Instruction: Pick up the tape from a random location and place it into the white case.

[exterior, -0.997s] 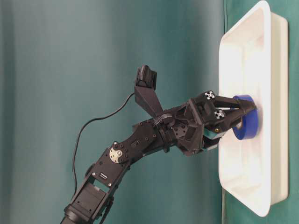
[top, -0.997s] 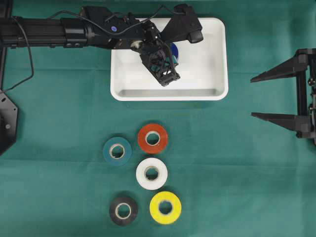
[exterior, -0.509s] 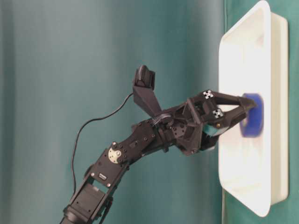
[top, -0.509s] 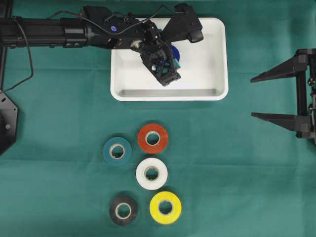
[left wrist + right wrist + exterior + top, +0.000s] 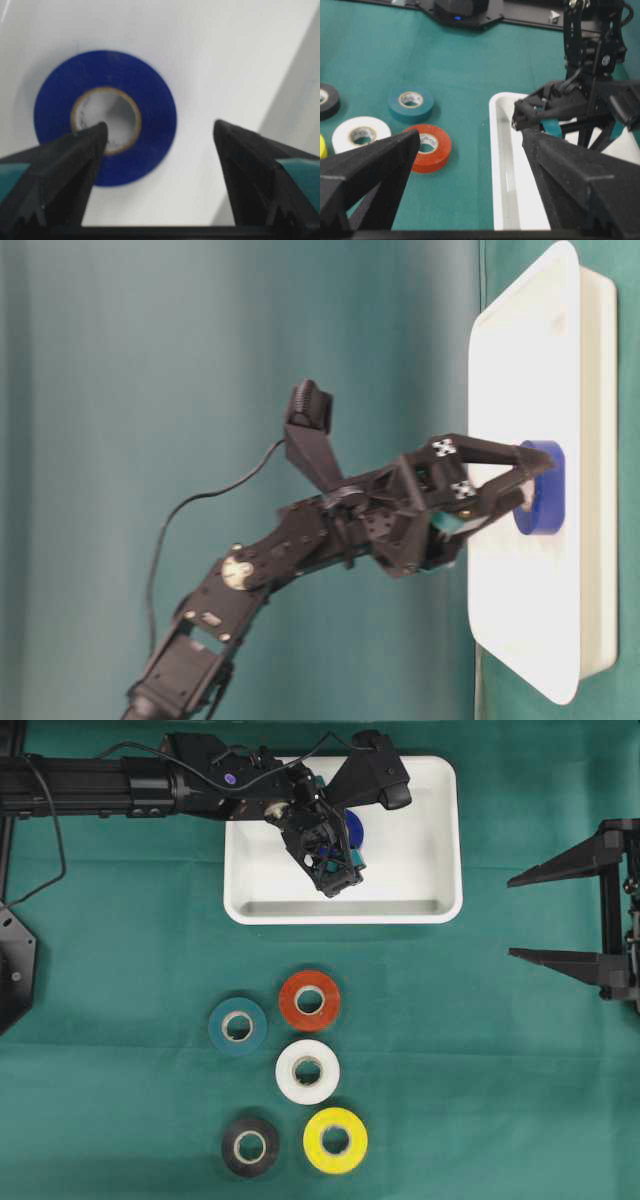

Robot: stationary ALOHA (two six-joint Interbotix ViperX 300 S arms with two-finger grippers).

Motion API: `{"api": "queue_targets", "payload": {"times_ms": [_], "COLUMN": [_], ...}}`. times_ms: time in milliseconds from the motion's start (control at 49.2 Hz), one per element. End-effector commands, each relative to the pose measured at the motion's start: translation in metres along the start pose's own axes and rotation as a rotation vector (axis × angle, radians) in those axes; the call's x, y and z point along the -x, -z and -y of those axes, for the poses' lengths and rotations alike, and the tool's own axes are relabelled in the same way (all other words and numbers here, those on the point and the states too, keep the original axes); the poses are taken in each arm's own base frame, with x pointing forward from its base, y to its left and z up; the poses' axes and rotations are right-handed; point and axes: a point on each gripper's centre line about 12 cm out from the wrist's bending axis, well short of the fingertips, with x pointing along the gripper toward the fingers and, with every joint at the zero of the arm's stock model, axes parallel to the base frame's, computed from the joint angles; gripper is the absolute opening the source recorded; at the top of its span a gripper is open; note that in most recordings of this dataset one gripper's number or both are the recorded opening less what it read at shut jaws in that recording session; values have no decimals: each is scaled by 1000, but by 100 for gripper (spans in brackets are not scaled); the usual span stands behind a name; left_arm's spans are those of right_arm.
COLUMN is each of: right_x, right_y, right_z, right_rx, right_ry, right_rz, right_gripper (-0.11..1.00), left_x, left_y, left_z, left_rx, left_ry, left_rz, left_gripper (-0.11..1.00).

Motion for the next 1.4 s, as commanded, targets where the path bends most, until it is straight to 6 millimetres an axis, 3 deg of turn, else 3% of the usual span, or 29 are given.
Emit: {"api": "queue_targets", "payload": {"times_ms": [0, 285, 610, 773, 1383], "right_x": [-2, -2, -1, -1, -1], "right_y": [-10, -11, -13, -14, -15], "right_z": [0, 0, 0, 0, 0], "right_rx": [0, 0, 0, 0, -2], "right_ry": [1, 1, 1, 1, 1], "right_rz": [25, 26, 17, 20, 21], "right_gripper": [93, 93, 93, 93, 93], "left_x": [46, 114, 151, 161, 162], "left_y": [-25, -45, -55, -54, -51], "left_z": [4, 5, 9, 10, 18], "left_rx": [-5, -11, -21, -41, -62], "left_ry": [11, 12, 13, 14, 23], "left_rz": [102, 168, 167, 185, 180], "left_gripper": [81, 81, 81, 81, 81]}}
